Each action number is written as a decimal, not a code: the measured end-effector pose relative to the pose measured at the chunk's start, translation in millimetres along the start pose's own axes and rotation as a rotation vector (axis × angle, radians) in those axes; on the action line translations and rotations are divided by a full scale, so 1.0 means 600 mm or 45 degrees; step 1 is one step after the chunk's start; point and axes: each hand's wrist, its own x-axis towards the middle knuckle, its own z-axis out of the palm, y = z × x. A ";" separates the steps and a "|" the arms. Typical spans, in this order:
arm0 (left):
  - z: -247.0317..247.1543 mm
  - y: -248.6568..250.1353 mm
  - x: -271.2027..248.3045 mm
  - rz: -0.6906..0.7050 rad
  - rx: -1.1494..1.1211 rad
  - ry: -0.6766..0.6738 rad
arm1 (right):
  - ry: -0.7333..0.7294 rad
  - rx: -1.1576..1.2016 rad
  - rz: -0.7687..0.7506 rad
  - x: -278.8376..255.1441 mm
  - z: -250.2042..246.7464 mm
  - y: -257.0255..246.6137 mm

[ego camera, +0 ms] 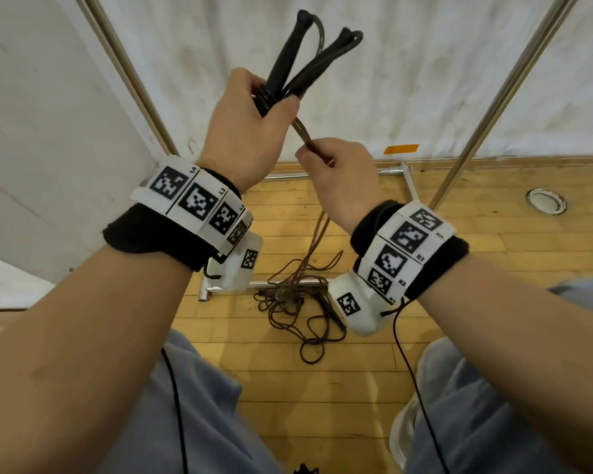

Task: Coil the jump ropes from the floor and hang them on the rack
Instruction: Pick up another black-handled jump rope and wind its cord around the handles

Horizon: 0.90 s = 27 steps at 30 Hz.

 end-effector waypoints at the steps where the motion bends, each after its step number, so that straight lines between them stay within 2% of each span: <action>1: 0.001 0.000 0.000 0.015 0.016 -0.004 | -0.024 -0.047 0.036 0.005 -0.006 0.005; 4: 0.011 -0.001 -0.007 0.076 0.101 -0.064 | -0.167 -0.037 0.208 0.011 -0.016 0.018; 8: 0.010 -0.015 -0.007 0.121 0.311 -0.044 | -0.406 0.329 0.449 0.000 -0.012 0.020; 10: 0.001 -0.027 -0.002 0.130 0.439 -0.036 | -0.357 0.251 0.392 0.001 -0.015 0.018; 12: -0.009 -0.039 0.000 0.128 0.525 -0.053 | -0.299 -0.038 0.229 0.002 -0.021 0.019; 14: -0.019 -0.050 0.003 0.090 0.564 -0.087 | -0.331 -0.162 0.161 0.000 -0.025 0.018; 22: -0.028 -0.084 0.002 -0.021 0.815 -0.489 | -0.331 -0.208 0.122 -0.008 -0.030 0.008; 27: 0.002 -0.086 -0.012 -0.060 0.986 -0.615 | -0.403 -0.132 0.120 -0.016 -0.027 -0.005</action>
